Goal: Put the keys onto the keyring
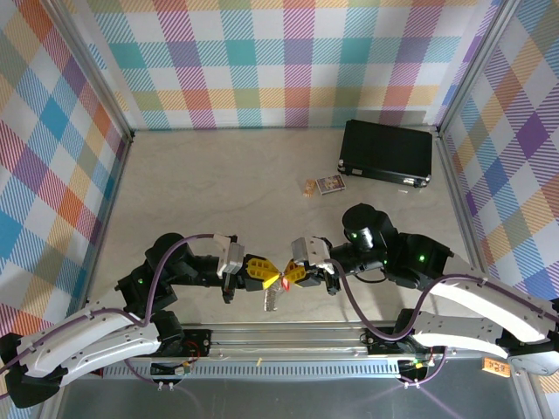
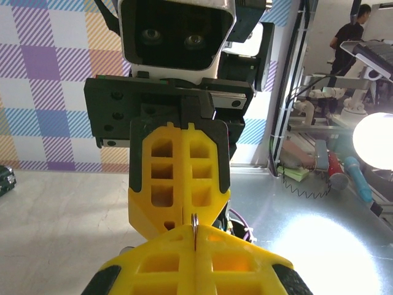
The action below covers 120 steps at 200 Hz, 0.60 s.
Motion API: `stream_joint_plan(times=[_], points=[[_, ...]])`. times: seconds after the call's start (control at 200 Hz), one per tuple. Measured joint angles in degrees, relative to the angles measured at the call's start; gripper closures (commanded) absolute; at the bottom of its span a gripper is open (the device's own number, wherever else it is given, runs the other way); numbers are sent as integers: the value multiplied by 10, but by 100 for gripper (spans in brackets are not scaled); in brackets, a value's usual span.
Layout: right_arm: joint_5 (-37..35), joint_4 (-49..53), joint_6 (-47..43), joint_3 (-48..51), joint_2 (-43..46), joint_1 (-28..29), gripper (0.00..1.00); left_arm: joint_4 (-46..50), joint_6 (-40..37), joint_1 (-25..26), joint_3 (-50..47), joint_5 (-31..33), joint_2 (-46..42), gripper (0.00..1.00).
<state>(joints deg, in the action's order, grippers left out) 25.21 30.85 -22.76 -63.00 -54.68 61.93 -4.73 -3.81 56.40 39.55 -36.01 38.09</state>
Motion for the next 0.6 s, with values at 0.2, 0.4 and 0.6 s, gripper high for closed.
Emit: stream_joint_plan(times=[0.2,0.4,0.6], points=[[0,0,1,0,0,0,97,0,0,0,0,0,0,100],[-1,-6,10,0,3,0,78,1,0,0,0,11,-9,100],[-7,-39,26,29,25,0,66,0,0,0,0,18,-13,100]])
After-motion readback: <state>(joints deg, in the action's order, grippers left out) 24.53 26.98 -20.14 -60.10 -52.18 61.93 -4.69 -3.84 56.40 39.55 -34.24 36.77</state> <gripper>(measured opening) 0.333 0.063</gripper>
